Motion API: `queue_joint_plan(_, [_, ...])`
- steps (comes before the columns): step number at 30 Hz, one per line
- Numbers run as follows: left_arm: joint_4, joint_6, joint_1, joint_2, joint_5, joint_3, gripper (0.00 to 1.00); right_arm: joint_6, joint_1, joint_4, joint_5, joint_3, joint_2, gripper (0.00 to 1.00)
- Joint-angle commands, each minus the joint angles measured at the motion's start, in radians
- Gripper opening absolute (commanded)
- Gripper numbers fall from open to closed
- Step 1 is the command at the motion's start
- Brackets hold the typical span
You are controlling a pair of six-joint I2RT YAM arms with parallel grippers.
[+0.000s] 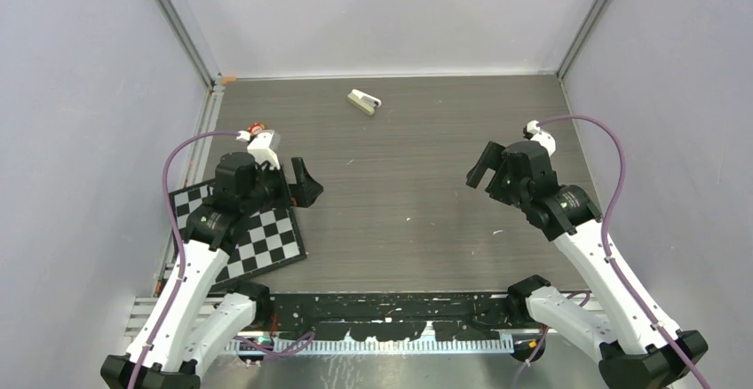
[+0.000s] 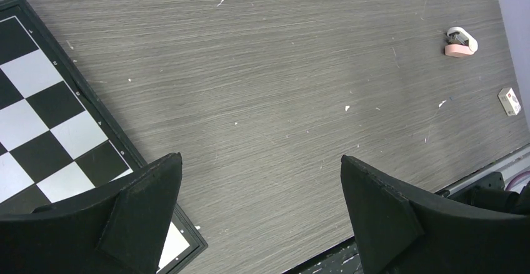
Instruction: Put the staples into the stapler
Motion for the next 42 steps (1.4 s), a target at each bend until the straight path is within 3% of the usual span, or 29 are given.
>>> queue_joint_plan(1, [0.038,0.020,0.003,-0.013,-0.012,0.000,1.00,0.043,-0.002,0.030,0.070,-0.002,-0.018,1.00])
queue_joint_plan(11, [0.037,0.013,0.003,-0.038,-0.004,-0.009,1.00,0.124,-0.002,-0.017,0.330,0.009,0.037,1.00])
queue_joint_plan(20, [-0.103,-0.027,0.003,-0.060,-0.047,-0.022,0.99,-0.086,-0.068,0.125,0.442,0.029,0.187,1.00])
queue_joint_plan(30, [-0.099,-0.030,-0.004,-0.099,-0.030,-0.037,0.98,-0.092,-0.347,0.168,0.208,0.038,0.448,1.00])
queue_joint_plan(42, [-0.081,-0.020,-0.013,-0.104,-0.039,-0.040,0.99,-0.118,-0.465,0.188,0.072,0.051,0.640,0.89])
